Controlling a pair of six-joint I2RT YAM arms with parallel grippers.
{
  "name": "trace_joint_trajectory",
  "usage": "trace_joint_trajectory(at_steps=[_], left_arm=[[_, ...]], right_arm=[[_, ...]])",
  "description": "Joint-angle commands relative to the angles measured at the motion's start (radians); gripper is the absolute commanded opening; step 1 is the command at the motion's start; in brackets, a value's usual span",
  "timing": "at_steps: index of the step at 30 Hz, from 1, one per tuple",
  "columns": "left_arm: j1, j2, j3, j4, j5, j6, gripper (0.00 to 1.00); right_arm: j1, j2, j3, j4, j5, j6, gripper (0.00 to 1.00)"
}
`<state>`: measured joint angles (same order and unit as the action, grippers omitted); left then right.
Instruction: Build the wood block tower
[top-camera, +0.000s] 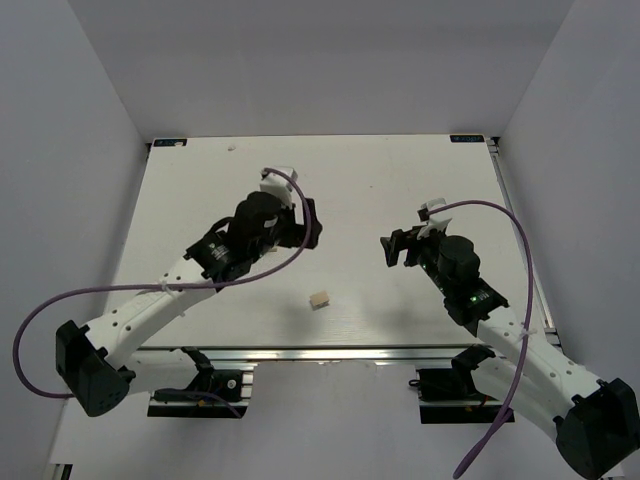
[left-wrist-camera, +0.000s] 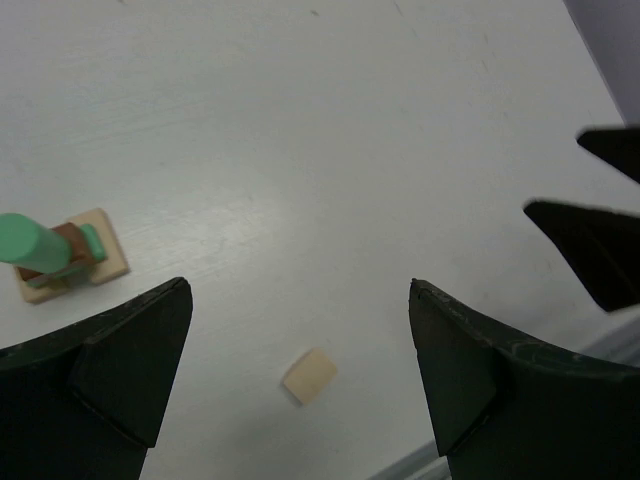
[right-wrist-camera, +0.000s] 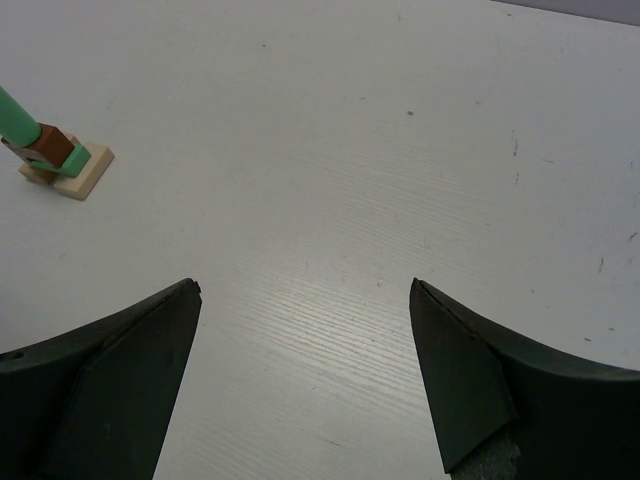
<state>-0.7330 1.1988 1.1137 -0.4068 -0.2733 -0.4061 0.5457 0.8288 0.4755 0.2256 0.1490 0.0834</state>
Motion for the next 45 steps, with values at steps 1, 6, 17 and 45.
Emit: trace_joint_trajectory(at_steps=[1, 6, 17, 45], left_arm=[[-0.066, -0.042, -0.081, 0.039, 0.164, 0.055, 0.98], [-0.101, -0.007, -0.314, 0.190, 0.409, 0.055, 0.98], [-0.169, 0.110, -0.463, 0.352, 0.358, 0.162, 0.96], [-0.175, 0.341, -0.384, 0.341, 0.321, 0.185, 0.68]], right_arm=[[0.005, -0.020, 0.014, 0.001, -0.017, 0.013, 0.89], [0.005, -0.023, 0.018, -0.008, 0.003, 0.021, 0.89], [0.005, -0.025, 0.012, -0.002, -0.011, 0.010, 0.89], [0.005, -0.048, 0.003, -0.008, -0.019, 0.001, 0.89]])
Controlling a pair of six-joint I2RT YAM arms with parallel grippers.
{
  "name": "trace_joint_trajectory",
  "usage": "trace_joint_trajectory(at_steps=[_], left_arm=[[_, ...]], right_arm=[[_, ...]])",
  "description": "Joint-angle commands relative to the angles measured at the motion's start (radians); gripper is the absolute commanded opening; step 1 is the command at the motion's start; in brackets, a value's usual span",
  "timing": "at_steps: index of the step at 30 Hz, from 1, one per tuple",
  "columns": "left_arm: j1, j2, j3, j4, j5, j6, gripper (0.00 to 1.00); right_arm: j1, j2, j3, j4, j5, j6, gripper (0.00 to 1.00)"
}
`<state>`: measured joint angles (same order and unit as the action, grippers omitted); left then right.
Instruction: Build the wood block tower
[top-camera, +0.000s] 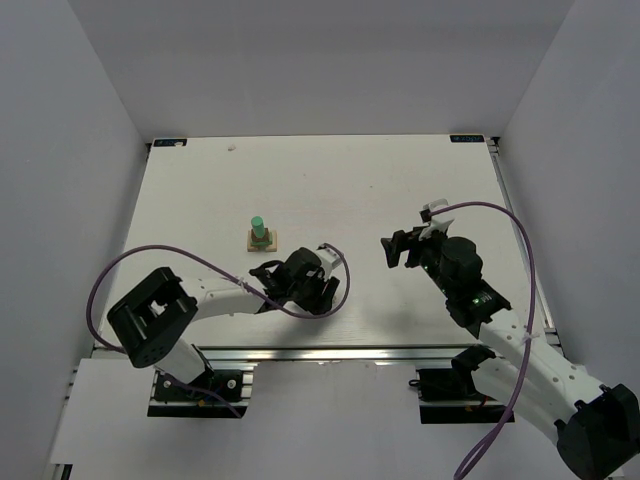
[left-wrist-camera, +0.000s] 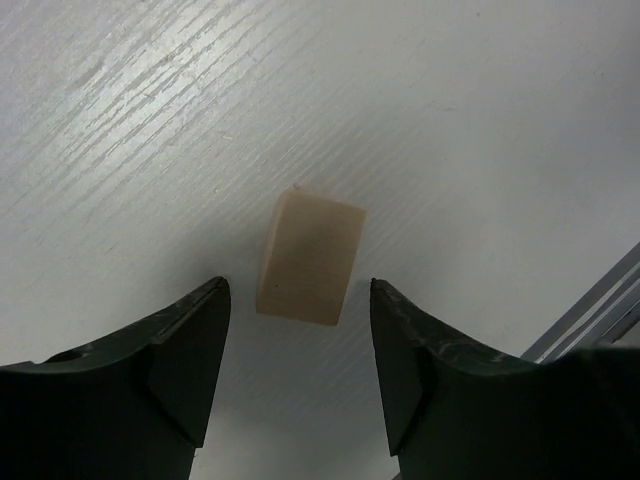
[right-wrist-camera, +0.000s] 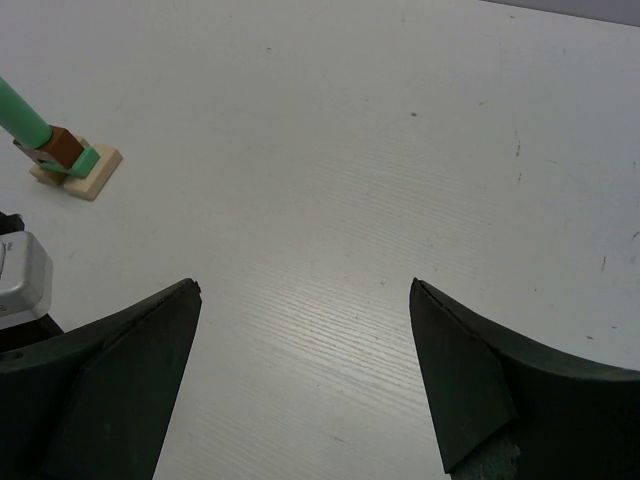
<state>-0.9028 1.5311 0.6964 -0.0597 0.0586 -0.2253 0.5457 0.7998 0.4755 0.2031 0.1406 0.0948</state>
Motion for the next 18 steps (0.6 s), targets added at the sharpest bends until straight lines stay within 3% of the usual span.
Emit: trace_joint_trajectory(at_steps=[1, 5, 11, 18], left_arm=[[-0.007, 0.012, 0.037, -0.003, -0.003, 0.006, 0.68], [-0.007, 0.047, 0.063, 0.000, -0.005, 0.015, 0.60], [-0.008, 0.046, 0.068, 0.006, 0.026, 0.029, 0.28], [-0.008, -0.054, 0.037, 0.138, 0.093, 0.021, 0.18]], right_arm=[[0.005, -0.019, 0.005, 0.015, -0.012, -0.010, 0.89], [0.005, -0.025, 0.003, 0.013, -0.015, -0.010, 0.89], [0.005, -0.025, 0.002, 0.015, -0.012, -0.012, 0.89], [0.005, -0.016, 0.002, 0.019, -0.067, -0.012, 0.89]])
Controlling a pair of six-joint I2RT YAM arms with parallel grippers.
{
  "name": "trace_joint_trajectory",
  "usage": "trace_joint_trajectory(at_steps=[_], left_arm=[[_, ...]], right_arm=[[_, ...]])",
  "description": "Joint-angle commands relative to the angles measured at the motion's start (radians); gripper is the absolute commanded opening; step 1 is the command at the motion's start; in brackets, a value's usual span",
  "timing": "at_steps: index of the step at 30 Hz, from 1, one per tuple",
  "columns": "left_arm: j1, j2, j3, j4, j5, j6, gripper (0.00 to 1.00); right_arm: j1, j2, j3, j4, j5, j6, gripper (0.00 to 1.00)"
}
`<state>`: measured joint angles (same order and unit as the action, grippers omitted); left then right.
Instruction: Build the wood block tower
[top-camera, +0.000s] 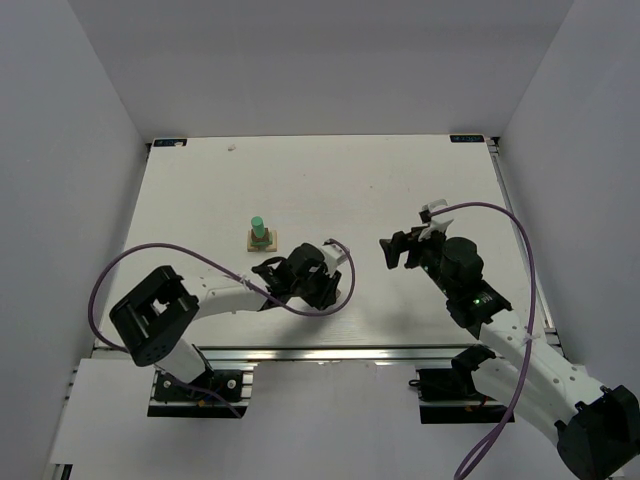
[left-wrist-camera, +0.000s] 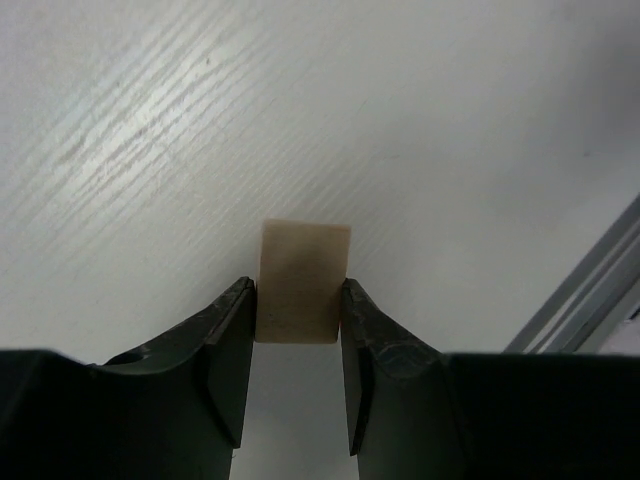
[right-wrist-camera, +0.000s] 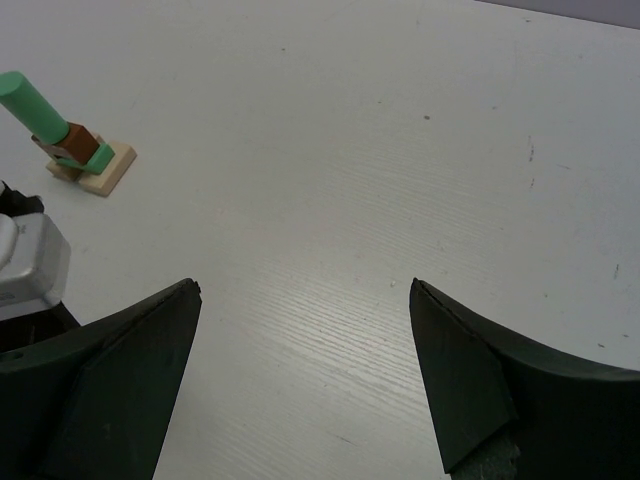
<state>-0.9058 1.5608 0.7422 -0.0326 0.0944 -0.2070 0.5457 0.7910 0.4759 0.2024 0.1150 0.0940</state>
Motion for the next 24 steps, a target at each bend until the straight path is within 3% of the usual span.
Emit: trace_joint_trajectory(at_steps=[1, 2, 5, 9, 13, 18, 24], left_arm=[[-0.005, -0.105, -0.009, 0.138, 0.059, -0.005, 0.15], [-0.005, -0.113, -0.007, 0.186, 0.054, -0.009, 0.05], [-0.005, -0.133, 0.032, 0.229, 0.079, -0.008, 0.01], [-0.004, -0.205, 0.040, 0.316, 0.119, 0.004, 0.00], [0.001, -0.329, -0.076, 0.488, 0.154, 0.024, 0.00], [0.016, -0.419, -0.129, 0.556, 0.379, 0.072, 0.00], [0.036, -0.386, -0.073, 0.474, 0.663, 0.156, 0.00]], right_arm=[[0.005, -0.006, 0.000, 0.026, -0.061, -0.010, 0.89], [0.005, -0.007, -0.002, 0.049, -0.104, -0.004, 0.89], [0.005, -0.007, -0.014, 0.086, -0.240, 0.006, 0.89], [0.005, -0.032, -0.026, 0.136, -0.409, 0.018, 0.89], [0.005, -0.111, -0.060, 0.195, -0.529, 0.019, 0.87], [0.005, -0.219, -0.125, 0.299, -0.704, 0.018, 0.84], [0.002, -0.239, -0.122, 0.310, -0.866, -0.005, 0.77]])
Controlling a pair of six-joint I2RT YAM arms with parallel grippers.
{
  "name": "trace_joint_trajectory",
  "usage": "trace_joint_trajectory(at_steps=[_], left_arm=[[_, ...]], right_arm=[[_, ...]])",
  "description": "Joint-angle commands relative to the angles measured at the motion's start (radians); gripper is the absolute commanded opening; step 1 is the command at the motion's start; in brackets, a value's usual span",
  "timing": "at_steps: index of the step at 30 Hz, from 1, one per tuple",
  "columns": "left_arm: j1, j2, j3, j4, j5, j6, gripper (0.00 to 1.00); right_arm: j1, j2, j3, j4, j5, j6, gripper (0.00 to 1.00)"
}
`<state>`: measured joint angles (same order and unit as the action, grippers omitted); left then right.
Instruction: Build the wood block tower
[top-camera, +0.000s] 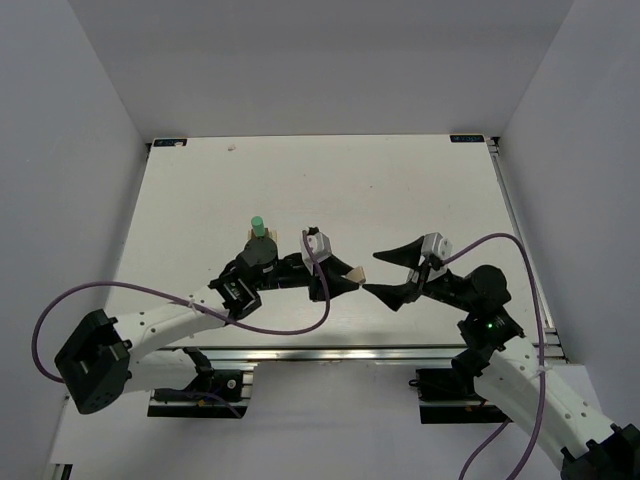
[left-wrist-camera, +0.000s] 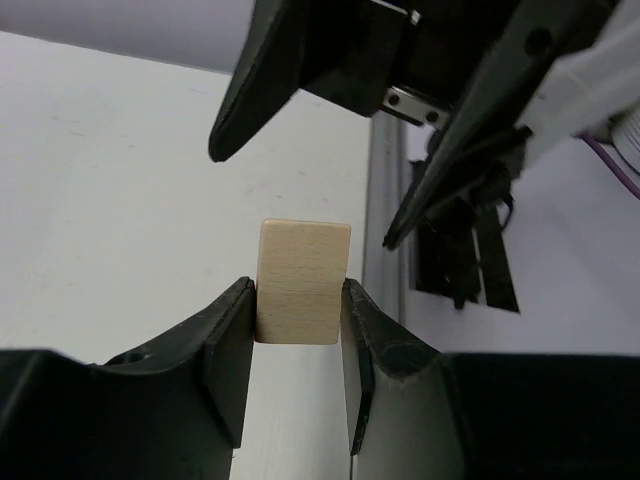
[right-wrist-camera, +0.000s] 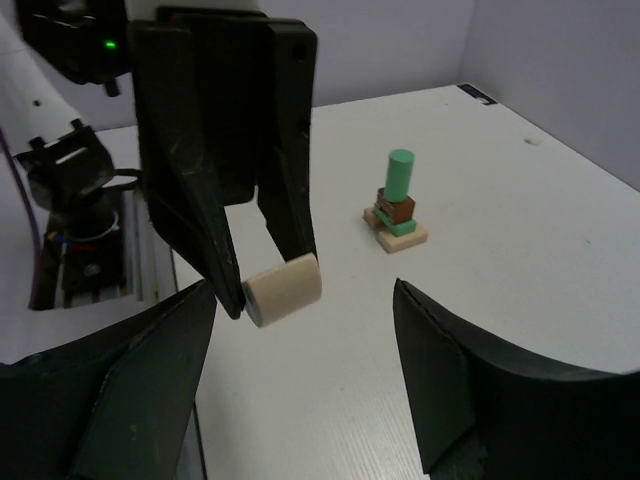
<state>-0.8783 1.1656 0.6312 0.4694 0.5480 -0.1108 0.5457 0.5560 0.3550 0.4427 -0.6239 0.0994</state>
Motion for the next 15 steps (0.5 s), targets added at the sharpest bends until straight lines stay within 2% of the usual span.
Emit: trace_joint_trajectory(at_steps=[1, 3, 8, 15], left_arm=[[0.010, 0.009, 0.033, 0.000, 0.234, 0.068, 0.00], [0.009, 0.002, 0.016, 0.020, 0.254, 0.071, 0.00], [0.009, -0.055, -0.025, 0.067, 0.214, 0.060, 0.00], [0.009, -0.052, -0.016, 0.043, 0.202, 0.069, 0.00]], right_arm=[[0.003, 0.002, 0.001, 0.074, -0.169, -0.021, 0.74], [0.003, 0.027, 0.012, 0.082, -0.212, -0.027, 0.74], [0.003, 0.085, 0.047, 0.018, -0.296, -0.066, 0.63], [0.003, 0.114, 0.036, 0.111, -0.296, -0.003, 0.51]])
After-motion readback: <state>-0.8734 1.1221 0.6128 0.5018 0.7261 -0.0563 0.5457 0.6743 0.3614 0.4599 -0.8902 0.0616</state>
